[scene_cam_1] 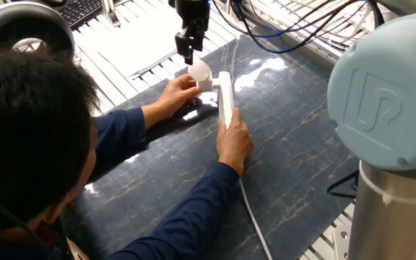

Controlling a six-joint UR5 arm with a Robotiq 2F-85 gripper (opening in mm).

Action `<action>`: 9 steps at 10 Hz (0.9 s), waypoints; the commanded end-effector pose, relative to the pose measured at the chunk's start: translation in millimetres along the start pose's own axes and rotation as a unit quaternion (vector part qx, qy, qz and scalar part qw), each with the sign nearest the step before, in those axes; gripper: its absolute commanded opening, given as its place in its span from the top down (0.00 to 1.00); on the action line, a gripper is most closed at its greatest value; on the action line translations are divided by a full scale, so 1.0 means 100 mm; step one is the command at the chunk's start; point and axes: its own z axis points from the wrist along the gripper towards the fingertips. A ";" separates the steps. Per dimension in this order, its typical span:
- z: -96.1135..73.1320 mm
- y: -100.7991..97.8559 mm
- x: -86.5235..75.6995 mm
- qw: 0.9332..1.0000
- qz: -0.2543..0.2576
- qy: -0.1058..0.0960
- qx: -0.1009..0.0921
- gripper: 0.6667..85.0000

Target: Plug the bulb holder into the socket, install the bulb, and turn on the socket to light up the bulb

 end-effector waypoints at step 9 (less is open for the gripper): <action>-0.27 0.93 -0.16 0.989 0.106 -0.012 -0.099 0.54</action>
